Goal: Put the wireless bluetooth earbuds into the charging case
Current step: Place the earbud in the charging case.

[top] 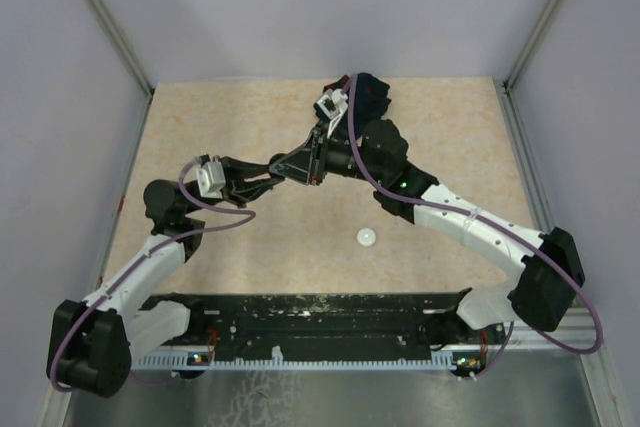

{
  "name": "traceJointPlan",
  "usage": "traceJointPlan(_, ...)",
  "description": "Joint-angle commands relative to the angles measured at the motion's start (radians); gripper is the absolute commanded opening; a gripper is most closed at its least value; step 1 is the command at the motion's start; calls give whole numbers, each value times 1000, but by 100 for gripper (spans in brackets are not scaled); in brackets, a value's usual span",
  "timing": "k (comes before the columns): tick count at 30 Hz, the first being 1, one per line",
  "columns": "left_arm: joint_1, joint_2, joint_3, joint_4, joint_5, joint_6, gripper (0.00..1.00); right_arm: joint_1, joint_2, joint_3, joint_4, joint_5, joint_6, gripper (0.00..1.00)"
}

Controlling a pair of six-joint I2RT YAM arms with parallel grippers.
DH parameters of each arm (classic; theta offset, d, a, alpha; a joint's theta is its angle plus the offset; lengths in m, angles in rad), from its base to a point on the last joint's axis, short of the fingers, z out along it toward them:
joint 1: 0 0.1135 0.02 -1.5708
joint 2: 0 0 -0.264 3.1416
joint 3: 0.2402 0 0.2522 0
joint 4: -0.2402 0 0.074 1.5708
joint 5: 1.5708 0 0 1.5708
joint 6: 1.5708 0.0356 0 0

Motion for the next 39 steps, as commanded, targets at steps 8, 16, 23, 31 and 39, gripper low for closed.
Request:
traceJointPlan(8, 2, -25, -11, 45, -17, -3, 0, 0, -47, -3, 1, 40, -3, 10)
traceJointPlan(16, 2, -33, -20, 55, -28, -10, 0, -2, -45, -23, -1, 52, 7, 10)
traceJointPlan(23, 3, -43, -23, 70, -34, -18, 0, -6, -45, -45, -17, 88, 36, 10)
traceJointPlan(31, 4, -51, -30, 79, -44, -26, 0, -11, -50, -85, -45, 153, 81, 11)
traceJointPlan(39, 4, -53, -31, 81, -46, -23, 0, -15, -50, -104, -62, 184, 126, 11)
